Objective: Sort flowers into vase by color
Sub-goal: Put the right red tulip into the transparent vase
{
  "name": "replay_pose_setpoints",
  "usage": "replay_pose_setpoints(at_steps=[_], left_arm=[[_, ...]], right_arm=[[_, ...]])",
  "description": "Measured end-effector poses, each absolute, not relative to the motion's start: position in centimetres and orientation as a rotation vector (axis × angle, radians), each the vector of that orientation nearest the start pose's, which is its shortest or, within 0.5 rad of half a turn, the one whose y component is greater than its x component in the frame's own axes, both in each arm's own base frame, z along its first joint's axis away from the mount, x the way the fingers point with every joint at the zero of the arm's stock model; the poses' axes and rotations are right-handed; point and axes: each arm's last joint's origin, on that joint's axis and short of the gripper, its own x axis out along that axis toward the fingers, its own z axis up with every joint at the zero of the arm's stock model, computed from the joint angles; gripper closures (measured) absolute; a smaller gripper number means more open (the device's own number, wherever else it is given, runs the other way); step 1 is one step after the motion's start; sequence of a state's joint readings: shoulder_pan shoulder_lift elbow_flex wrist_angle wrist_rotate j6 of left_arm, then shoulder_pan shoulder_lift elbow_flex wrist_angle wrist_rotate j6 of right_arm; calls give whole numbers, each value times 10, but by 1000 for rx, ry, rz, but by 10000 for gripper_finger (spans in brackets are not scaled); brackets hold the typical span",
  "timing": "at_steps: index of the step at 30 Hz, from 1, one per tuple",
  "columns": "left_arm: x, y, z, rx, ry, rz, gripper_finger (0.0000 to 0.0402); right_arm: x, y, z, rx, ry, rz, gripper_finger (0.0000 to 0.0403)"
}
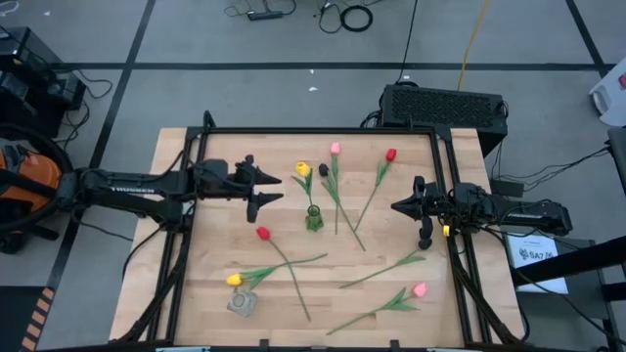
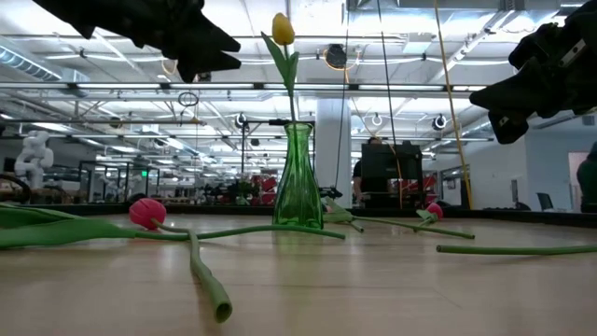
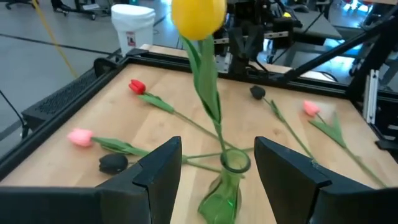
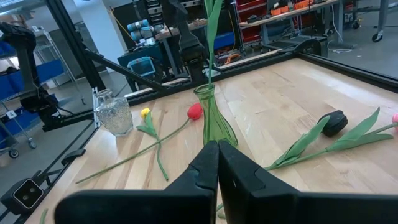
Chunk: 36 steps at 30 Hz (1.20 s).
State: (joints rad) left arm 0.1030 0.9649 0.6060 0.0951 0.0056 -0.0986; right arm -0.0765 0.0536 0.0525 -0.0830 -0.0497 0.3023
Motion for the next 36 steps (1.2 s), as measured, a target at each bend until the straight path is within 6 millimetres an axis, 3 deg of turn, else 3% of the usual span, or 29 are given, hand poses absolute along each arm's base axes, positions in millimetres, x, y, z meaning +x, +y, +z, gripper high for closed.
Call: replay_pose_setpoints(at_steps=[15,20,24,31,36], left_arm=[[215,21,258,-230,302,145,192],[215,21,259,-258,296,149,192],[212,21,252,-218,321,138,192],[195,26,232,-217,348,161,192],[171,26,228,-219,283,159,192]], right_arm=[[98,-7,172,273,42,-65,399],[100,-8,183,283,-42,-75,401],[105,-10,198,288,21,-131,402],[139,-17,248,273,193,-336,402],[176,-26,268,516,424,-611,402]])
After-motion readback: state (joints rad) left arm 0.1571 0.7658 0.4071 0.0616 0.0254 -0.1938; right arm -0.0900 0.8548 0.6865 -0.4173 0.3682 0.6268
